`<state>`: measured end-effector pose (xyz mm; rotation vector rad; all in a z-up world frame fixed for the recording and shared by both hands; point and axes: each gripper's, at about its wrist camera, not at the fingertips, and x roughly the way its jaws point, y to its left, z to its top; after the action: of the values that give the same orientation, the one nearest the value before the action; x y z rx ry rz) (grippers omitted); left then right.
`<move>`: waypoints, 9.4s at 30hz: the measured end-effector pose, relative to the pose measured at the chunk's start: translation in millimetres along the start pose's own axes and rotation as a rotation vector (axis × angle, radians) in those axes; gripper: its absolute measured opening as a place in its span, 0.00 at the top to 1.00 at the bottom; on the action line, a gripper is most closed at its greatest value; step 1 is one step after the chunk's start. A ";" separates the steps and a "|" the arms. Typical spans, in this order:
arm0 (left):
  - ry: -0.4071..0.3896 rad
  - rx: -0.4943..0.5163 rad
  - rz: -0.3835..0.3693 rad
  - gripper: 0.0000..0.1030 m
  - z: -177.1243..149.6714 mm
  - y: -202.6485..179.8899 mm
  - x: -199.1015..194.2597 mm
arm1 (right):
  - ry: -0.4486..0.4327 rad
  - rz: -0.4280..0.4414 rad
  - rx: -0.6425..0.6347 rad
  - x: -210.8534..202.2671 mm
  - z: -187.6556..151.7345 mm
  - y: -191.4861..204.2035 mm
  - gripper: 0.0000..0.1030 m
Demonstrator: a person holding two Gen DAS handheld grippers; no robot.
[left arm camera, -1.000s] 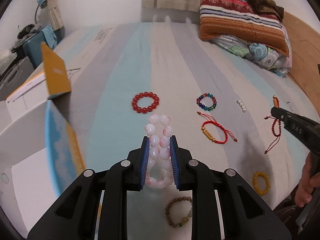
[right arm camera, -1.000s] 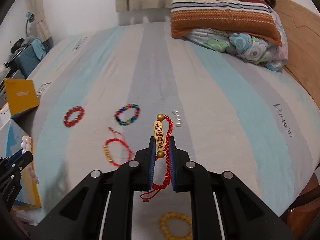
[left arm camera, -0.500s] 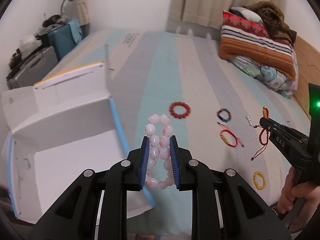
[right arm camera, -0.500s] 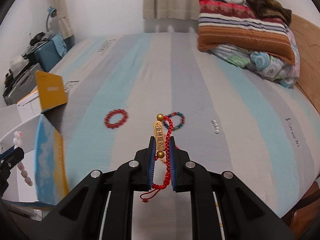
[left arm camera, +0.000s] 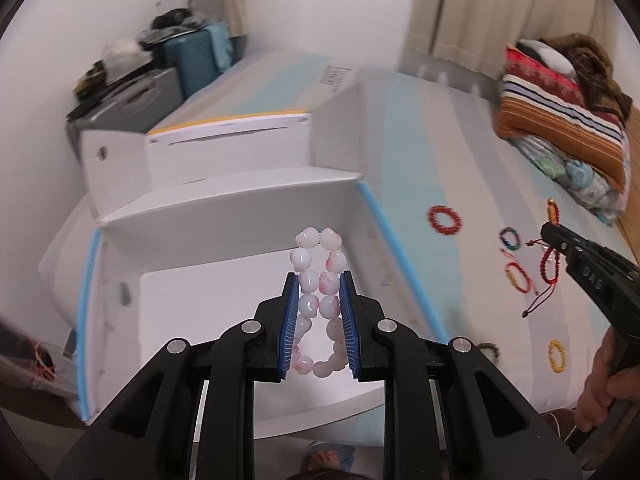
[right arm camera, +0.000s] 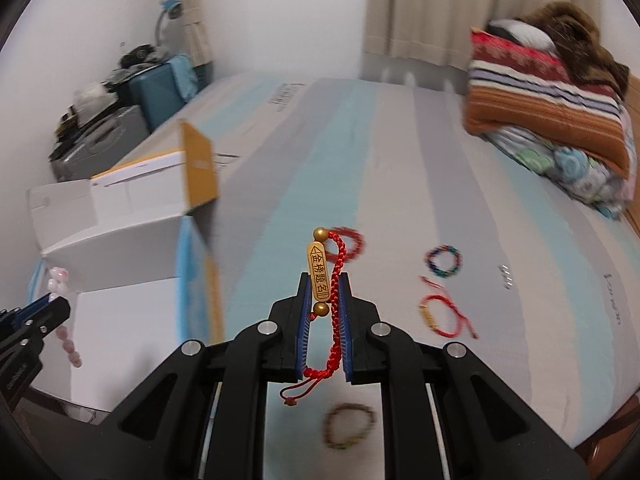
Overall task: Organize jewelry
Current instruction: 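Carry both held bracelets over the open white box, then open both tools to drop the bracelets into the box, then move both tools back from the box toward the remaining bracelets, then grasp the brown wooden bead bracelet with left tool while right tool grasps yellow amber bracelet, then lift and carry both held bracelets over the open white box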
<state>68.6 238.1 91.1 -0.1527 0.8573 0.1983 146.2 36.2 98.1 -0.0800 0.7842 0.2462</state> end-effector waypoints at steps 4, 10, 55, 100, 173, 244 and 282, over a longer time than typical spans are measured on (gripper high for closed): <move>0.003 -0.033 0.036 0.80 -5.1 35.5 -6.6 | -0.019 0.055 -0.043 -3.4 0.2 44.3 0.88; 0.014 -0.079 0.082 0.80 -12.1 82.0 -11.7 | -0.005 0.114 -0.108 3.4 -2.9 100.7 0.88; 0.181 -0.131 0.256 0.25 -60.4 142.0 44.6 | 0.343 0.143 -0.275 93.6 -61.0 190.0 0.30; -0.016 -0.028 0.143 0.06 -37.7 -5.2 -7.9 | 0.059 0.014 -0.050 2.6 -46.5 19.7 0.07; 0.236 0.251 -0.143 0.56 -134.4 -233.1 144.4 | 0.559 0.002 0.279 86.7 -177.8 -254.5 0.70; 0.089 0.179 -0.146 0.93 -64.4 -204.3 56.5 | 0.120 0.010 0.260 -2.3 -79.4 -188.7 0.91; 0.024 0.059 -0.059 0.93 -9.4 -46.3 14.5 | 0.075 0.047 0.048 -11.3 -13.9 -16.6 0.91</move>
<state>81.8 192.8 76.5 -0.1253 0.8803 0.1165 133.1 15.7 95.9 -0.0252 0.8667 0.2697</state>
